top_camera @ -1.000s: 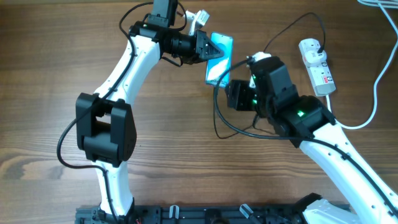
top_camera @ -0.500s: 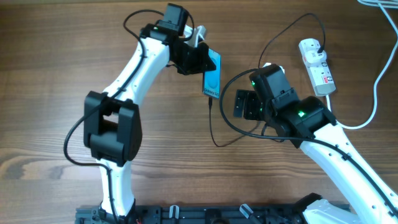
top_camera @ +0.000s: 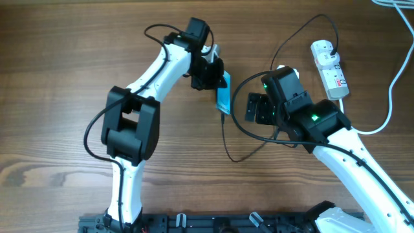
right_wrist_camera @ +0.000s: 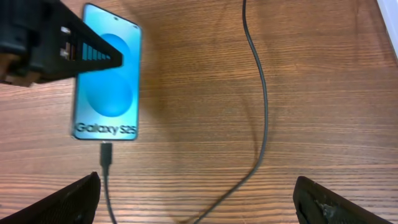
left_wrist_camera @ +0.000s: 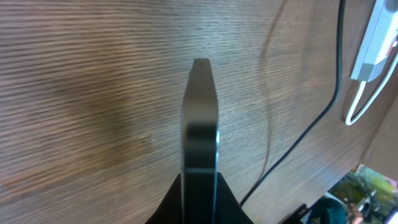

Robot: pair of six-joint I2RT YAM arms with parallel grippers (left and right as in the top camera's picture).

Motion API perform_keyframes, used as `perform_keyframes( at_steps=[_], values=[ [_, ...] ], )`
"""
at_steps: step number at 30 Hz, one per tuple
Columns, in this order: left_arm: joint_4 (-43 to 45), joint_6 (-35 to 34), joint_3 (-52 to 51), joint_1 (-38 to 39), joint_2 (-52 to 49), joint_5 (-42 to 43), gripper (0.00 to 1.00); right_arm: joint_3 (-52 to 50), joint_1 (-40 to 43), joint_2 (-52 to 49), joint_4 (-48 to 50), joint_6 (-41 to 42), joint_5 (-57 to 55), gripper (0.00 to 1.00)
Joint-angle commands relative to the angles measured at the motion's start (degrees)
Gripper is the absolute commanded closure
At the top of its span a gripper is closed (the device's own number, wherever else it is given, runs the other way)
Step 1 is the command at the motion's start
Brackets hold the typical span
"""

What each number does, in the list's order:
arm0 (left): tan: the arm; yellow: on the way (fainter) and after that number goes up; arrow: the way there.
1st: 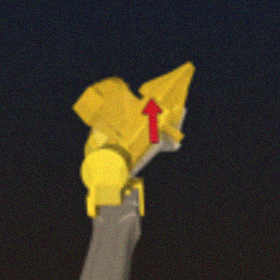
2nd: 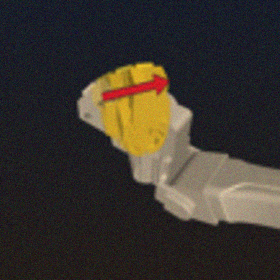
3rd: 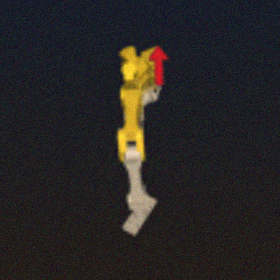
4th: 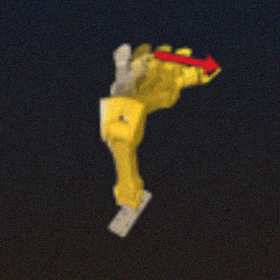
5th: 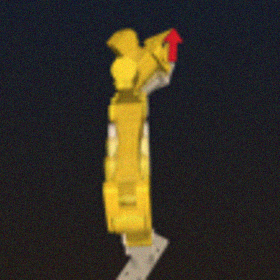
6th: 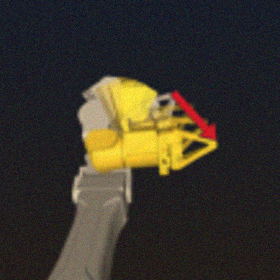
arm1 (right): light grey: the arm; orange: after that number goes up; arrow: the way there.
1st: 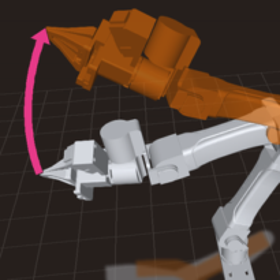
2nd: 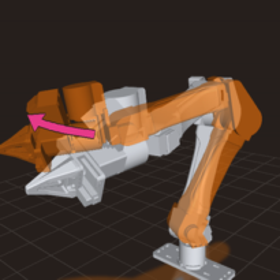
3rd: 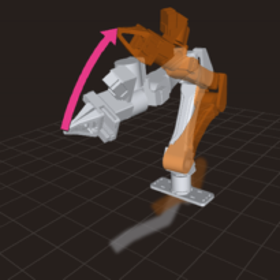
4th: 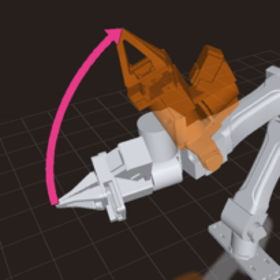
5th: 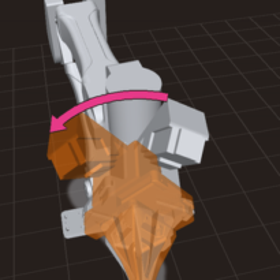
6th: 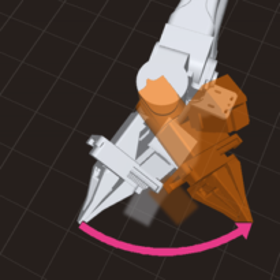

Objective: Plug charger to phone and switch on socket
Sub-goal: 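Open the right gripper and lower the phone with the left gripper, then lower the phone flat onto the table with the left gripper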

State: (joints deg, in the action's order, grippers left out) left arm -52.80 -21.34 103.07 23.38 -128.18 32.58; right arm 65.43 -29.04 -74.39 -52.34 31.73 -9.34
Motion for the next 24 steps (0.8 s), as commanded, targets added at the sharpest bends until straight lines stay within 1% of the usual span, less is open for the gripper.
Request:
perform_keyframes(
  at_steps=[1,12,15,24],
  values=[
    [1.09,-0.57,-0.11,1.25,-1.64,-0.13,0.96,0.83,0.2,0.26,-0.02,0.39,-1.38,0.0],
    [2.73,-0.55,-0.11,1.29,-3.85,-0.15,0.96,0.83,0.2,-4.44,-0.02,0.44,-0.94,0.0],
    [3.21,-0.57,-0.11,1.29,-3.85,-1.7,0.96,0.83,0.2,-5.42,-0.15,0.39,-0.92,0.0],
    [4.66,-0.57,-0.37,1.84,-3.87,-2.27,0.96,0.83,0.2,-5.92,-0.48,0.39,-0.94,0.0]
  ],
)
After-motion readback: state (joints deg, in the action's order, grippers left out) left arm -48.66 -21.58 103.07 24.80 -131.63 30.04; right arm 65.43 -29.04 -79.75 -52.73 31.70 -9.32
